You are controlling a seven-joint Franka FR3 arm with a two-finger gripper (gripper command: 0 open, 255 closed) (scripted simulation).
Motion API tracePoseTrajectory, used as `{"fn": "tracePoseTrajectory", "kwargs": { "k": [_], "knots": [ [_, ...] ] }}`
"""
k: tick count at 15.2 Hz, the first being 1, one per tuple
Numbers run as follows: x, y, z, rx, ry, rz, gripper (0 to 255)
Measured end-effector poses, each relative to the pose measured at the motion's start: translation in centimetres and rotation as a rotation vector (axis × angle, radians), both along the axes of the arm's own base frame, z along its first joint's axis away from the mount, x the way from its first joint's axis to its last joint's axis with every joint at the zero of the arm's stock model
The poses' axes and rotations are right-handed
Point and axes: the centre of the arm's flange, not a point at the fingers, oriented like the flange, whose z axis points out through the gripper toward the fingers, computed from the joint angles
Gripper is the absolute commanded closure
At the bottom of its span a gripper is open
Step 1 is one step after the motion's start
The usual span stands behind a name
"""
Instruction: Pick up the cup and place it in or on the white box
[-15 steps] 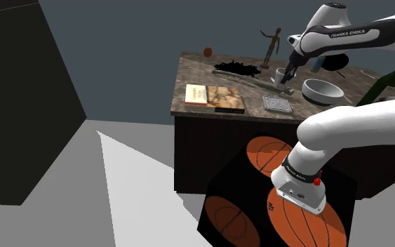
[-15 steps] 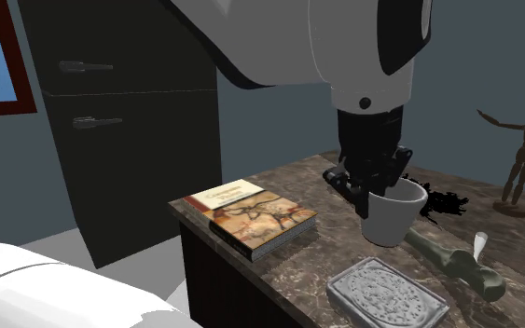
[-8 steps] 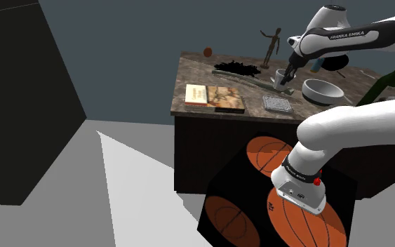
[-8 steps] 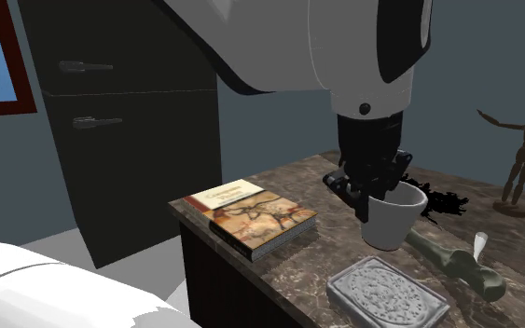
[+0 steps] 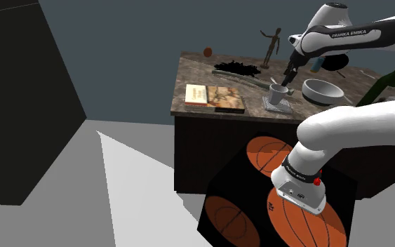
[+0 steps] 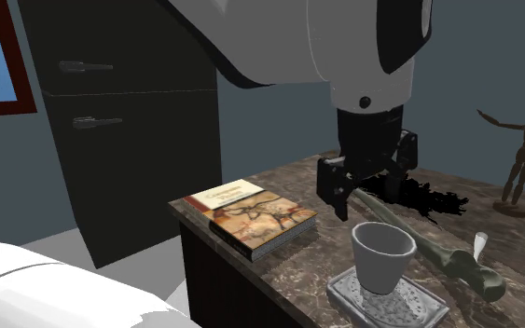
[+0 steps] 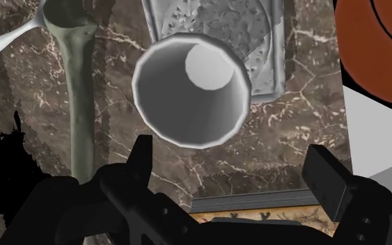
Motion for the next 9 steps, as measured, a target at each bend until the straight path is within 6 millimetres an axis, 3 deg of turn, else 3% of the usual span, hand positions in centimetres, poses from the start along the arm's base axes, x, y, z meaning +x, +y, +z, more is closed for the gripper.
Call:
{"fn": "tracePoseTrajectory", "kwargs": {
  "k": [4,9],
  "knots": [
    [-0.6,0.7,3.4,0.000,0.000,0.000,0],
    [-0.9,0.8,4.1,0.001,0.001,0.000,0]
  ]
}}
